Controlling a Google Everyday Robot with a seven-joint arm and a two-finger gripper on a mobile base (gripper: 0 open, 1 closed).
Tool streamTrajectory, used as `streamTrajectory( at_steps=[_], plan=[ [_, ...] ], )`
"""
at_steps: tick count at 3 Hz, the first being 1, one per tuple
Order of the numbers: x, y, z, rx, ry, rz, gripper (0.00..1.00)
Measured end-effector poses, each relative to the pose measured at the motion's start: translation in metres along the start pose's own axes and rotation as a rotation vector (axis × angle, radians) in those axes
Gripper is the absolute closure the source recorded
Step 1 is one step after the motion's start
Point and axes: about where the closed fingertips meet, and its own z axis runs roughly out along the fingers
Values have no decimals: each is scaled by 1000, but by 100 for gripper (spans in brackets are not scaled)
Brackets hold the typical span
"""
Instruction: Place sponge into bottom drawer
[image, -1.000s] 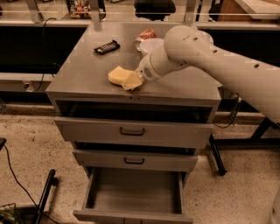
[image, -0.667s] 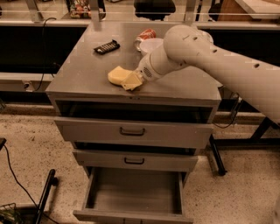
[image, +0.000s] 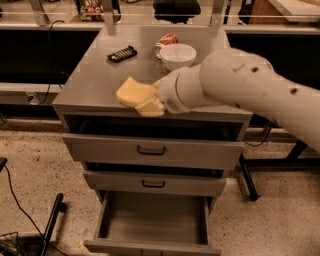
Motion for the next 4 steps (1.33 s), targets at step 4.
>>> streamTrajectory(
  at_steps=[4],
  plan=[
    [79, 94, 22, -203, 13, -51, 100]
  ],
)
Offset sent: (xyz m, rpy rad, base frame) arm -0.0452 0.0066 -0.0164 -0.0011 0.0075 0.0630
